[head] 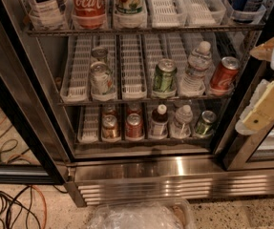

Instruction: Pick coke can from middle shelf of fridge

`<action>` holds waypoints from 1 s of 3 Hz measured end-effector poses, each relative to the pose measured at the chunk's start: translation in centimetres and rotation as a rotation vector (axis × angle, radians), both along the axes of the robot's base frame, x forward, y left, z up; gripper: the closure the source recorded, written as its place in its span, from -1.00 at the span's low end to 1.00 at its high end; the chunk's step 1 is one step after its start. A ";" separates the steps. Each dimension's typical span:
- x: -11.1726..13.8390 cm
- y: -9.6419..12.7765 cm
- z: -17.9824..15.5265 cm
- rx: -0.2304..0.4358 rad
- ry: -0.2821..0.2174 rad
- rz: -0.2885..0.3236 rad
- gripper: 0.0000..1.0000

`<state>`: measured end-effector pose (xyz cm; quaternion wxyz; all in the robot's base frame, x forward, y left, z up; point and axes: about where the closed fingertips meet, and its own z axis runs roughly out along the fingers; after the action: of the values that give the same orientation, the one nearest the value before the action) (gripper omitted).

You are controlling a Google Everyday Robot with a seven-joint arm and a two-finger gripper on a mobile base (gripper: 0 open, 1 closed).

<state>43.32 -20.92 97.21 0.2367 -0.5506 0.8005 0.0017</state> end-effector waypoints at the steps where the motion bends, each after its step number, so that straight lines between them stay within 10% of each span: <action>1: -0.1 0.8 -0.6 0.101 -0.045 -0.030 -1.00; 3: 0.7 2.1 -2.3 0.279 -0.152 -0.094 -1.00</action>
Offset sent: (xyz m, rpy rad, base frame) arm 0.0085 0.0223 -0.0283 0.3073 -0.1503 -0.0700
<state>44.00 -18.86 94.92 0.3707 -0.4730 0.7970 0.0602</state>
